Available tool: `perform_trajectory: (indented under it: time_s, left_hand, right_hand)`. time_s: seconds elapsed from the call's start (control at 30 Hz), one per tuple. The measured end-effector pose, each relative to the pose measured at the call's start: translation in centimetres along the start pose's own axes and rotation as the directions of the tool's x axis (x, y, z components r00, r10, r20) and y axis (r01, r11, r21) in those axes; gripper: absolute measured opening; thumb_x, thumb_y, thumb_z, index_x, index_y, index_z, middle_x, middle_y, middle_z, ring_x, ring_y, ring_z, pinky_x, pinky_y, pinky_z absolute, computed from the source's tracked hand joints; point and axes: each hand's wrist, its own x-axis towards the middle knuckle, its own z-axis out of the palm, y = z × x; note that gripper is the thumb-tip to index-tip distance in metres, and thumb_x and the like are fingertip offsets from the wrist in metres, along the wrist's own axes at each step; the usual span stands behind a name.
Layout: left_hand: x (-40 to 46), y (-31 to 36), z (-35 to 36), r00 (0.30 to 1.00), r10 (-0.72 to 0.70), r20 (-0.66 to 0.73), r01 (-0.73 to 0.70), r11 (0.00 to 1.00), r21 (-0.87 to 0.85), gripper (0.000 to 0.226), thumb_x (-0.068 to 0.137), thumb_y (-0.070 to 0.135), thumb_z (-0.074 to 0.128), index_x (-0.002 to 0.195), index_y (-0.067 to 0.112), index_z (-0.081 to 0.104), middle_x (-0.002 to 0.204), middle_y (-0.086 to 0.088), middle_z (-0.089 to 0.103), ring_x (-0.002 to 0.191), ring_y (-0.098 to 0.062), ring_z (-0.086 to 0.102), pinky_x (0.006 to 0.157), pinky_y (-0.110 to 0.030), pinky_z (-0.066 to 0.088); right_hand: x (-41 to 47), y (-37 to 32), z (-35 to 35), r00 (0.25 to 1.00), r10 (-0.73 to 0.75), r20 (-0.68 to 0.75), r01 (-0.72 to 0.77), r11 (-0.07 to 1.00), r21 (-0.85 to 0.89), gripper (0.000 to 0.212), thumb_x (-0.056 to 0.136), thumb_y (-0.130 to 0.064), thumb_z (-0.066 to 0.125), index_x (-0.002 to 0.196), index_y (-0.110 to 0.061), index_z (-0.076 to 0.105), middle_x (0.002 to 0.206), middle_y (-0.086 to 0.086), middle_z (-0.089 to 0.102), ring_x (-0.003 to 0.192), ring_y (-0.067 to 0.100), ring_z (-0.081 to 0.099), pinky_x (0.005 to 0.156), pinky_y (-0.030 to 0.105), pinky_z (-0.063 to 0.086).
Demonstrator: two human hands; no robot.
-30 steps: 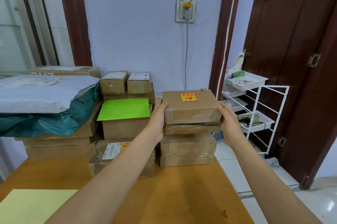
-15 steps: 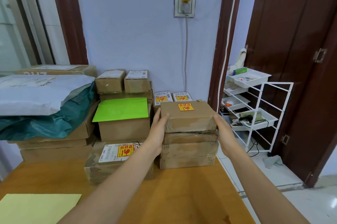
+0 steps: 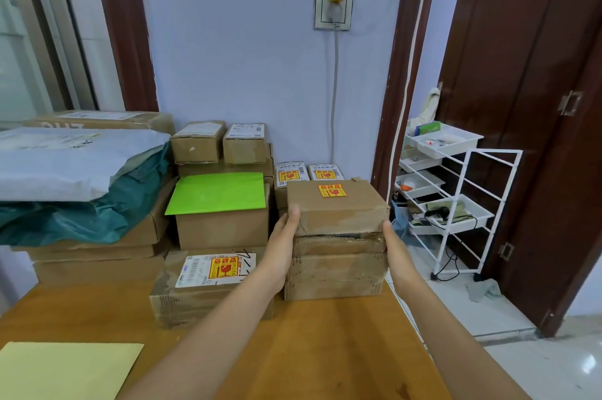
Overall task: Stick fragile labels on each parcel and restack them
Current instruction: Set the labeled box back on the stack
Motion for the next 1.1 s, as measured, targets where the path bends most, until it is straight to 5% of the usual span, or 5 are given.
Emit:
perform_trajectory:
  time_s: [0.67, 0.77, 0.87, 1.0, 1.1]
  left_hand:
    - [-0.6, -0.3, -1.6, 0.991, 0.117, 0.064, -0.131, 0.951, 0.280, 0.052, 0.098, 0.037, 0.047, 0.146, 0.025, 0.032, 0.141, 0.007, 0.045, 0.127, -0.017, 0.045, 0.099, -0.028, 0.038]
    - [-1.4, -0.3, -2.2, 0.988, 0.145, 0.048, -0.153, 0.936, 0.317, 0.049, 0.099, 0.024, 0.049, 0.145, 0.016, 0.034, 0.131, 0.003, 0.050, 0.121, -0.017, 0.048, 0.099, -0.029, 0.040]
    - [-1.8, -0.6, -3.7, 0.987, 0.160, 0.003, -0.150, 0.922, 0.357, 0.037, 0.097, 0.019, 0.052, 0.134, 0.014, 0.047, 0.117, 0.002, 0.055, 0.106, -0.016, 0.052, 0.093, -0.032, 0.044]
    - [-2.5, -0.9, -7.2, 0.957, 0.287, -0.033, -0.239, 0.851, 0.467, 0.016, 0.094, 0.011, 0.055, 0.089, 0.025, 0.062, 0.094, 0.004, 0.066, 0.091, -0.014, 0.060, 0.079, -0.019, 0.045]
    - [-3.7, -1.0, -10.5, 0.933, 0.351, -0.079, -0.254, 0.799, 0.544, 0.015, 0.094, 0.012, 0.054, 0.087, 0.021, 0.064, 0.085, 0.010, 0.064, 0.083, -0.007, 0.058, 0.065, -0.006, 0.038]
  right_hand:
    - [-1.0, 0.6, 0.8, 0.978, -0.208, -0.031, 0.196, 0.956, -0.219, 0.059, 0.100, -0.045, 0.023, 0.151, -0.016, 0.021, 0.155, 0.003, 0.026, 0.144, 0.020, 0.022, 0.114, 0.032, 0.018]
    - [-2.0, 1.6, 1.1, 0.950, -0.267, -0.162, 0.223, 0.943, -0.247, 0.050, 0.102, -0.038, 0.029, 0.139, -0.008, 0.042, 0.137, 0.009, 0.048, 0.133, 0.029, 0.040, 0.106, 0.038, 0.032]
    - [-3.2, 2.5, 1.6, 0.918, -0.299, -0.260, 0.225, 0.934, -0.278, 0.037, 0.102, -0.034, 0.031, 0.111, -0.008, 0.056, 0.107, 0.009, 0.057, 0.110, 0.031, 0.054, 0.092, 0.042, 0.043]
    - [-4.2, 3.7, 2.8, 0.902, -0.255, -0.348, 0.147, 0.940, -0.308, 0.040, 0.101, -0.025, 0.039, 0.134, -0.003, 0.044, 0.137, 0.016, 0.041, 0.128, 0.031, 0.038, 0.106, 0.044, 0.031]
    - [-5.2, 3.6, 4.0, 0.915, -0.219, -0.339, 0.121, 0.950, -0.289, 0.048, 0.101, -0.020, 0.040, 0.145, -0.007, 0.030, 0.151, 0.013, 0.024, 0.138, 0.031, 0.023, 0.109, 0.042, 0.026]
